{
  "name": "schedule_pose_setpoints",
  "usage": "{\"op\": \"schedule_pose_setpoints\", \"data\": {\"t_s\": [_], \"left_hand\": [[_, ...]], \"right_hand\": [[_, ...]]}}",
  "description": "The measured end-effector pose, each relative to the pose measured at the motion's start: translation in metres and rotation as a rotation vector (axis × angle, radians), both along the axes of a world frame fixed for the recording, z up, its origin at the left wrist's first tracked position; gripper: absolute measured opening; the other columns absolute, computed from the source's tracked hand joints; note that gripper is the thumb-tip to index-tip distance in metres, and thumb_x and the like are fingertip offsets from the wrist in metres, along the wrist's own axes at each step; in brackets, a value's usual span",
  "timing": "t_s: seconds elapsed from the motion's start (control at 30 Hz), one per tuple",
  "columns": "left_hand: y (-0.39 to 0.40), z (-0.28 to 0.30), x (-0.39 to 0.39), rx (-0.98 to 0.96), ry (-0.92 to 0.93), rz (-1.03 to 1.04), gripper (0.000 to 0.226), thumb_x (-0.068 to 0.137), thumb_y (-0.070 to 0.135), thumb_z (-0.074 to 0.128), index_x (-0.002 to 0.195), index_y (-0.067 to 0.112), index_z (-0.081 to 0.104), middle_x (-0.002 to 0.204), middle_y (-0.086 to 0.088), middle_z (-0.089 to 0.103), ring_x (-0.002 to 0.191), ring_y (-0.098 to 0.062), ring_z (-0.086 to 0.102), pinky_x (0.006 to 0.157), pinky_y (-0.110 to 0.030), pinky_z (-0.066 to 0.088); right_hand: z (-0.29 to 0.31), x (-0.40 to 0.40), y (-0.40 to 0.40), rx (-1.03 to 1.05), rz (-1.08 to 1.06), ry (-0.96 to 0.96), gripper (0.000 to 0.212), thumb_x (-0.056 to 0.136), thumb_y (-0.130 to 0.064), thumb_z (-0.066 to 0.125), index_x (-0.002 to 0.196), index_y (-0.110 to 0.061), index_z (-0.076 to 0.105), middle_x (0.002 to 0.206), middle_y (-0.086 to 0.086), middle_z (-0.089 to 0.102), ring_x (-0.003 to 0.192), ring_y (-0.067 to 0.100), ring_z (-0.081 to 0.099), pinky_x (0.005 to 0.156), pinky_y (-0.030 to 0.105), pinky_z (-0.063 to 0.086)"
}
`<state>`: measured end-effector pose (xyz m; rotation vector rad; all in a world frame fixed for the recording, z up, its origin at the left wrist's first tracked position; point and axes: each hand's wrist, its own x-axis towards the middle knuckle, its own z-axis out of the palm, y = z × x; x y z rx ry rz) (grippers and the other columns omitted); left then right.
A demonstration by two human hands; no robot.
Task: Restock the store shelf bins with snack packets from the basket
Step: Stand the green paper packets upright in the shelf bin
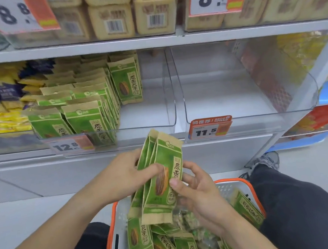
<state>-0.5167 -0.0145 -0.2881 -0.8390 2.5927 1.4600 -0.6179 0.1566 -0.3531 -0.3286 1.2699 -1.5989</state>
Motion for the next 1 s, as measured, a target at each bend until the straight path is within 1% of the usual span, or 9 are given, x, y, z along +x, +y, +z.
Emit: {"op": "schedule_pose_setpoints", "data": {"t_s": [0.17,0.3,0.37,0.47,0.57,0.63,0.73,0.83,1.0], "left_hand": [[-0.019,0.003,0.009,0.18,0.117,0.028,0.055,0.068,0.058,0.065,0.112,0.026,0.054,0.104,0.007,0.07,0.097,-0.007,0.068,0.089,-0.042,0.055],[-0.027,0.006,0.017,0.192,0.139,-0.048,0.063,0.072,0.075,0.056,0.119,0.031,0.052,0.111,0.011,0.068,0.103,-0.005,0.066,0.092,-0.039,0.054],[-0.031,0.008,0.018,0.093,0.183,-0.066,0.055,0.081,0.074,0.05,0.116,0.032,0.05,0.107,0.01,0.067,0.1,-0.003,0.065,0.089,-0.037,0.054],[-0.035,0.016,0.017,-0.088,0.198,-0.075,0.049,0.087,0.07,0.039,0.11,0.027,0.047,0.098,0.011,0.066,0.091,0.0,0.064,0.082,-0.034,0.053],[-0.043,0.02,0.018,-0.236,0.261,-0.067,0.057,0.084,0.079,0.032,0.107,0.028,0.044,0.095,0.013,0.065,0.086,-0.001,0.063,0.074,-0.037,0.053],[-0.048,0.022,0.019,-0.292,0.361,-0.008,0.053,0.086,0.078,0.031,0.115,0.034,0.042,0.108,0.017,0.058,0.097,0.002,0.059,0.079,-0.03,0.051],[-0.061,0.02,0.014,-0.568,0.512,0.132,0.048,0.095,0.055,0.044,0.131,0.024,0.045,0.123,0.011,0.046,0.116,-0.003,0.046,0.098,-0.019,0.037],[-0.077,0.01,0.007,-0.847,0.442,0.319,0.046,0.082,0.037,0.064,0.12,0.011,0.057,0.125,-0.008,0.046,0.121,-0.026,0.041,0.102,-0.036,0.036],[-0.084,-0.004,0.0,-0.97,0.244,0.367,0.052,0.068,0.037,0.082,0.111,0.018,0.058,0.124,-0.011,0.047,0.122,-0.032,0.039,0.094,-0.046,0.034]], "right_hand": [[0.013,-0.003,-0.025,0.044,0.025,0.266,0.088,0.058,-0.037,0.096,0.13,-0.011,0.053,0.118,0.007,0.071,0.111,0.026,0.067,0.092,0.046,0.056],[0.025,0.003,-0.035,0.037,0.132,0.427,0.062,0.068,-0.038,0.09,0.118,-0.012,0.063,0.109,0.005,0.074,0.108,0.02,0.068,0.091,0.04,0.057],[0.034,0.0,-0.042,0.041,0.145,0.523,0.059,0.071,-0.038,0.086,0.12,-0.017,0.061,0.111,0.003,0.074,0.108,0.02,0.068,0.095,0.047,0.055],[0.051,-0.005,-0.053,0.022,0.107,0.576,0.079,0.068,-0.042,0.09,0.134,-0.027,0.047,0.123,-0.002,0.069,0.117,0.021,0.064,0.099,0.051,0.051],[0.067,-0.008,-0.064,-0.03,0.056,0.655,0.074,0.069,-0.018,0.09,0.128,-0.031,0.048,0.115,-0.009,0.071,0.109,0.014,0.068,0.093,0.042,0.055],[0.086,-0.011,-0.073,-0.042,-0.038,0.808,0.069,0.069,-0.006,0.089,0.116,-0.036,0.048,0.105,-0.021,0.07,0.099,0.005,0.069,0.087,0.029,0.056],[0.111,-0.024,-0.091,-0.101,-0.243,1.019,0.068,0.072,-0.002,0.086,0.112,-0.038,0.044,0.101,-0.025,0.067,0.095,0.003,0.068,0.084,0.018,0.053],[0.121,-0.046,-0.117,-0.08,-0.248,1.131,0.063,0.075,-0.001,0.083,0.112,-0.034,0.044,0.097,-0.023,0.066,0.095,0.002,0.066,0.085,0.016,0.051],[0.089,-0.068,-0.179,0.143,-0.141,1.027,0.056,0.077,-0.007,0.083,0.116,-0.024,0.046,0.109,-0.008,0.067,0.104,0.011,0.066,0.093,0.04,0.055]]}}
